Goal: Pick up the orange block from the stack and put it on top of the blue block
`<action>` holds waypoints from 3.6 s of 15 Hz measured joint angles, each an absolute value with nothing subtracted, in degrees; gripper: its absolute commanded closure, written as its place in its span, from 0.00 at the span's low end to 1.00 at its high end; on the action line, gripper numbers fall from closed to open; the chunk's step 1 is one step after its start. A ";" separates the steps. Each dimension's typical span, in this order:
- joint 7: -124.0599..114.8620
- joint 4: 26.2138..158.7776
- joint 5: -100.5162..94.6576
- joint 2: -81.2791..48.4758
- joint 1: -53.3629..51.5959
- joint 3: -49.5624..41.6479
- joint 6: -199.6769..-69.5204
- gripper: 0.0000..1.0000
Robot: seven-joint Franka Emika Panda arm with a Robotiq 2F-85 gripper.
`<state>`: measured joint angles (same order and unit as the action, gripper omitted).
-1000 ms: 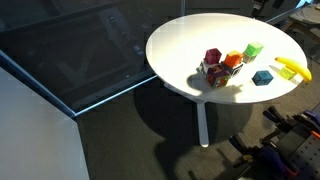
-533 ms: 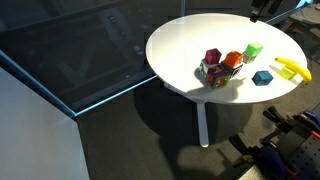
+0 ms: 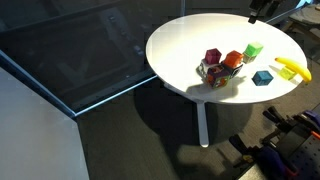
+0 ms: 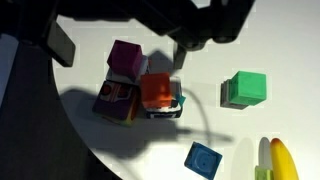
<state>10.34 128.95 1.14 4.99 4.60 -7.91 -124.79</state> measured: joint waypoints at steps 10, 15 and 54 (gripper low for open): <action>7.98 128.54 2.10 1.64 4.72 -7.85 -127.37 0.00; 8.87 127.20 4.05 -3.32 5.60 -7.90 -129.33 0.00; 10.08 125.52 3.15 -19.88 6.74 -6.51 -142.96 0.00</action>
